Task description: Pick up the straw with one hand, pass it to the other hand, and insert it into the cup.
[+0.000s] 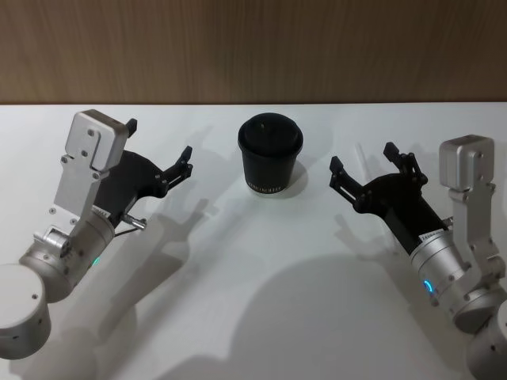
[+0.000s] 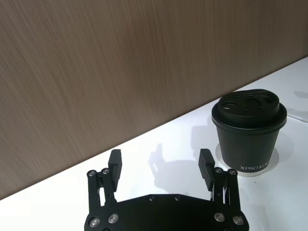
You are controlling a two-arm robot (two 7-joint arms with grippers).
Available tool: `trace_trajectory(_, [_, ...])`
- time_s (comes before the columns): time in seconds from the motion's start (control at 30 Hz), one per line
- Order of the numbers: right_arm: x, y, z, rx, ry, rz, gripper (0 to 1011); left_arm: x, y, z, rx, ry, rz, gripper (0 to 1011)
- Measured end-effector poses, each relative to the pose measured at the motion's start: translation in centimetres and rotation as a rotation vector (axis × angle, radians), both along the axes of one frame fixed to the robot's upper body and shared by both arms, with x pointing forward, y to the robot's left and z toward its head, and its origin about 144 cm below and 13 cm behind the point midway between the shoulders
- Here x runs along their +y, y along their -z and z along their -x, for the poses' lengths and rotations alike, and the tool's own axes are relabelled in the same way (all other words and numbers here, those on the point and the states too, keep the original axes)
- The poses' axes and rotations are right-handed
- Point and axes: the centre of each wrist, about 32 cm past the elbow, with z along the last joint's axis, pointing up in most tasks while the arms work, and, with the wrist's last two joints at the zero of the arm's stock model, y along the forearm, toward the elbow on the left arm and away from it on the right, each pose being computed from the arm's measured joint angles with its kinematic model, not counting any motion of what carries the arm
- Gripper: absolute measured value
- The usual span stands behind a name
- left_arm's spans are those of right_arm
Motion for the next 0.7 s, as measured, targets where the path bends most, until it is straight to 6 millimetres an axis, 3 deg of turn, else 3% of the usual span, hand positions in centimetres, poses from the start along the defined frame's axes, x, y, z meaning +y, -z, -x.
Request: trace_trajectory(0.7, [0.0,0.0,0.0,0.0,0.0,0.0,1001,0.0,0.0,0.0,-0.001,0.0,0.0,1003])
